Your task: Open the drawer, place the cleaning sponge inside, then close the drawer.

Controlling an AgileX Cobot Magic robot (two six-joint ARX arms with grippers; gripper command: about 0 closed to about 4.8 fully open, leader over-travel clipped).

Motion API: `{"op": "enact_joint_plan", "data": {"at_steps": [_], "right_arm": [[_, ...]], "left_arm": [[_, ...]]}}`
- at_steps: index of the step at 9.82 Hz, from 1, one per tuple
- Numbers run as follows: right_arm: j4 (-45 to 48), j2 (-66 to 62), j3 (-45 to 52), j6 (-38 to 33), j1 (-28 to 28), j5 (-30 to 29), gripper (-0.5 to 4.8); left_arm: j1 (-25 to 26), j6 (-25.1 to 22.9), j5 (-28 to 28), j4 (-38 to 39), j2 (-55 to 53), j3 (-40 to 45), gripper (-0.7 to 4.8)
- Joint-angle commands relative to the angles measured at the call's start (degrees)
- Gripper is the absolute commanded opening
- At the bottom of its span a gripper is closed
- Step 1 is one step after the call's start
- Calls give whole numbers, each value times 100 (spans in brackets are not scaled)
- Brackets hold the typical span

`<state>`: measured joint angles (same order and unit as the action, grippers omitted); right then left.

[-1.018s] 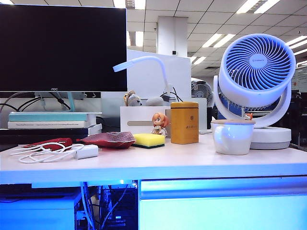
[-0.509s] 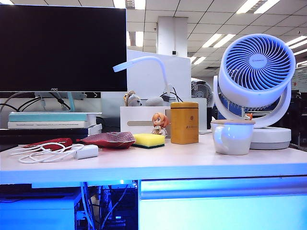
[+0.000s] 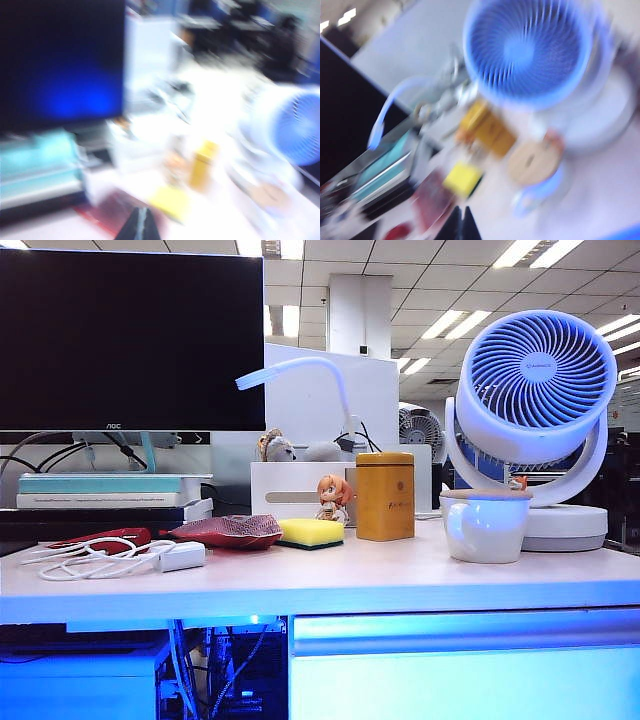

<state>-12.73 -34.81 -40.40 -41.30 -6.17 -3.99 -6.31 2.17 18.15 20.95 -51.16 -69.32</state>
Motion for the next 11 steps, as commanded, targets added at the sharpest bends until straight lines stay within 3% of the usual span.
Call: {"op": "enact_joint_plan", "data": {"at_steps": [1,3,5,9,11], "right_arm": [[297,-538,-22,-695,-7,-518,-5],[411,-1086,-17,-973,55,-1110,-5],[579,-1344,-15,-979,157,-1576,-4],[1130,-1799,-15,-973,479,-1919,-4],[1126,-2194,-11,-1014,752,-2404,-4]], "left_arm": [[-7,-391,1058,1023,-321,-584,-5],[-804,-374,990,1034,-391,-584,-5],[-1239,-372,708,1049,-466,-581,-5],[-2153,-522,87,1488,-662,-581,-5],[-2177,-518,109,1480,-673,-581,-5]]}}
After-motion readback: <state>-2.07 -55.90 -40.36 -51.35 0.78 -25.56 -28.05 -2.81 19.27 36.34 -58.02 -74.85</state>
